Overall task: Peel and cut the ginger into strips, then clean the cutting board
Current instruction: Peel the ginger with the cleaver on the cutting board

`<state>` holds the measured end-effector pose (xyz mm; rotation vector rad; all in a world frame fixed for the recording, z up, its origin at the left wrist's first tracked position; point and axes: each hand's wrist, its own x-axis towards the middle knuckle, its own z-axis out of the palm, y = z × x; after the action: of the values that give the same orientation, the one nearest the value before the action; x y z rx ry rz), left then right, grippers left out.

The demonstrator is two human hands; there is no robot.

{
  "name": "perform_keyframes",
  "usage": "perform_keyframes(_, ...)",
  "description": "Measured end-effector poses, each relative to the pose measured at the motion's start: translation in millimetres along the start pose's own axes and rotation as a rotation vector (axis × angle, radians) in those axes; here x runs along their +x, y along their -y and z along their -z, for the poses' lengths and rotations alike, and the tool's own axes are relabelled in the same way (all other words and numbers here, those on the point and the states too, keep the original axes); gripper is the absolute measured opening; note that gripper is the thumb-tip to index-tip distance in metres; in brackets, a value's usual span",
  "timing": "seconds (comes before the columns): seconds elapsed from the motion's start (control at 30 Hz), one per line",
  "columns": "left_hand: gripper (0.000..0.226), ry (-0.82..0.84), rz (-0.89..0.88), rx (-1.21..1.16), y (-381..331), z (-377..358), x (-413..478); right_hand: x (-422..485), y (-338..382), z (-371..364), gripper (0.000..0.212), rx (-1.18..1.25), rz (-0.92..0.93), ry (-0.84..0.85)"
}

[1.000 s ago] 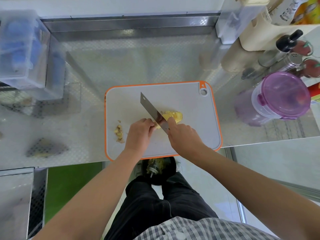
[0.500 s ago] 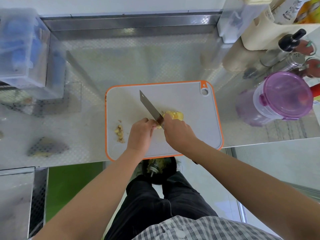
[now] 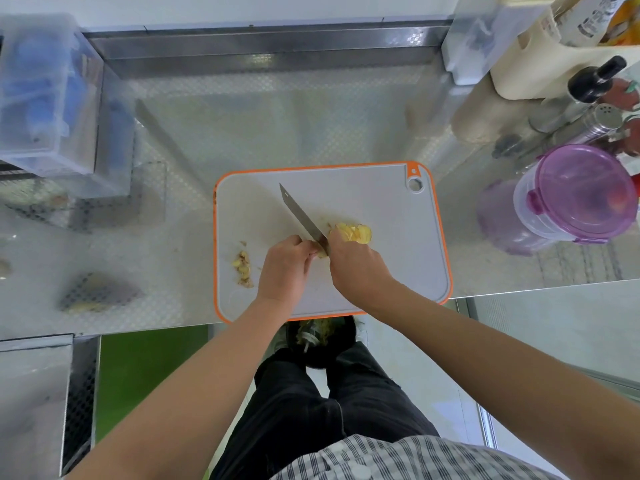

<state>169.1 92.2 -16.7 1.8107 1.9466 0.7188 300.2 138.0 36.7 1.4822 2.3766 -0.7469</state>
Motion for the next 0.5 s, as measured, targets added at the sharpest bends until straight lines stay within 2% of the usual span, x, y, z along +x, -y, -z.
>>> perform_keyframes(0.13, 0.016, -0.019, 0.023, -0.035, -5.1, 3.2, -1.9, 8.5, -5.6, -7.4, 0.018, 0.099, -0.017, 0.018)
perform_keyframes(0.37, 0.009, -0.003, 0.044, -0.003, -2.1, 3.2, -1.2, 4.1, -15.5, -6.1, 0.023, 0.099, -0.004, 0.015)
perform_keyframes(0.5, 0.009, -0.001, 0.074, 0.003, -1.1, 3.2, -0.2, -7.2, -18.8, 3.8, 0.018, 0.064, 0.028, -0.050)
